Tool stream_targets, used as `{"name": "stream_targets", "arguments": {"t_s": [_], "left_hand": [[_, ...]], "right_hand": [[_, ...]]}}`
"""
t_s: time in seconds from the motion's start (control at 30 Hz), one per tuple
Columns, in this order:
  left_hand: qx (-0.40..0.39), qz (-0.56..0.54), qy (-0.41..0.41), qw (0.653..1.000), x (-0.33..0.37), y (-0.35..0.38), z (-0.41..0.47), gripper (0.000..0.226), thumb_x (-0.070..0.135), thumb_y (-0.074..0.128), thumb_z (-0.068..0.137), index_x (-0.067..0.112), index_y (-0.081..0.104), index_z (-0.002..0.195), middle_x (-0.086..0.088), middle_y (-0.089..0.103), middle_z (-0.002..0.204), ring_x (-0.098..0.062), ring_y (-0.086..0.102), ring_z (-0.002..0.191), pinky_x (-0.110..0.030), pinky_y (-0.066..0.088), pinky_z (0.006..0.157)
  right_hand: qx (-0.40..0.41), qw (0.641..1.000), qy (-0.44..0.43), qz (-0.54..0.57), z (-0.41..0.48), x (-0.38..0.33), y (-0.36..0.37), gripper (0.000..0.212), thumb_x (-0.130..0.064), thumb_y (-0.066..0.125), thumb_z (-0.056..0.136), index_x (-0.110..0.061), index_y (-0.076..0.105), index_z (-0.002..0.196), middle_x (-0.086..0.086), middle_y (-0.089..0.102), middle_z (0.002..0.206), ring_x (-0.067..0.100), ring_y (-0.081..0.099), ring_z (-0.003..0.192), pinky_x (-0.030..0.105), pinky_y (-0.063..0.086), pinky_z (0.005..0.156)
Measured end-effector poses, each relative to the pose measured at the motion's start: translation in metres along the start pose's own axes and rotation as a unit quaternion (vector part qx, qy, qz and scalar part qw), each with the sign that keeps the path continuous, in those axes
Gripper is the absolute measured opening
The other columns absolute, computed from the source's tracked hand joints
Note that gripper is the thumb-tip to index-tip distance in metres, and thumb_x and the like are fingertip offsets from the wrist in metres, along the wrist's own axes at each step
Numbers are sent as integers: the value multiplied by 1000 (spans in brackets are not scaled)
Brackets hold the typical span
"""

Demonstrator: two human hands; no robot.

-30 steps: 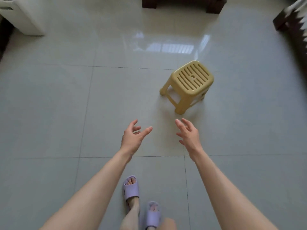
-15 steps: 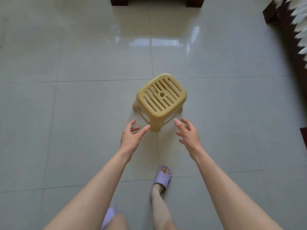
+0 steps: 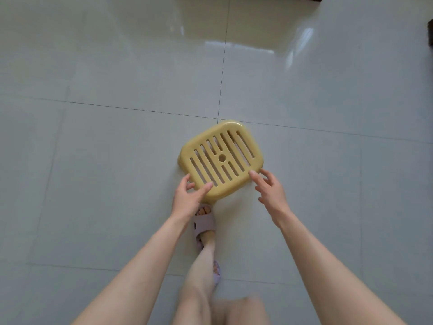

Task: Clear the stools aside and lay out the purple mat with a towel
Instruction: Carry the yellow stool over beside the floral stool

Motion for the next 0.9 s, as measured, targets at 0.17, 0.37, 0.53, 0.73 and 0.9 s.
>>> {"name": "stream_targets", "arguments": {"t_s": [0.17, 0.37, 0.53, 0.73, 0.9], "left_hand": [[35, -2, -32, 999, -6, 15, 32, 81, 33, 72, 81, 20, 28, 147, -8, 43, 143, -12, 50, 99, -29, 43, 83], [94, -41, -95, 990, -28, 34, 58, 88, 37, 72, 80, 20, 22, 150, -7, 33, 152, -18, 48, 119, -43, 42, 104], [156, -76, -120, 978, -46, 55, 83, 89, 38, 71, 81, 20, 19, 151, -6, 28, 155, -23, 40, 134, -34, 36, 104], [218, -100, -145, 960, -82, 71, 125, 101, 49, 73, 74, 25, 13, 151, -5, 19, 159, -23, 27, 142, -43, 27, 114], [228, -130, -145, 954, -112, 73, 161, 104, 55, 76, 67, 28, 19, 150, -3, 37, 150, -24, 43, 132, -47, 37, 109]], "right_hand": [[-31, 999, 8, -21, 54, 0, 1, 67, -48, 64, 84, -20, 43, 141, 8, 51, 138, 23, 50, 125, 44, 40, 106], [-79, 995, 17, -65, 107, 1, -4, 71, -47, 64, 84, -19, 39, 145, 6, 46, 144, 20, 46, 129, 43, 40, 104], [-124, 984, 5, -129, 155, 1, -15, 70, -45, 64, 85, -21, 36, 145, 4, 40, 149, 19, 43, 132, 32, 38, 99], [-146, 971, -16, -191, 217, 7, -18, 87, -55, 70, 75, -26, 30, 148, -6, 44, 143, 19, 49, 129, 44, 38, 110], [-139, 967, -32, -209, 260, 17, -4, 98, -66, 72, 58, -31, 35, 143, -9, 56, 132, 21, 59, 118, 48, 46, 102]]}}
Point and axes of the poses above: each hand's wrist, its own z-axis towards the middle knuckle, its own y-axis out of the palm, x = y × z, the point moved 3 cm from there along z, towards the middle knuckle
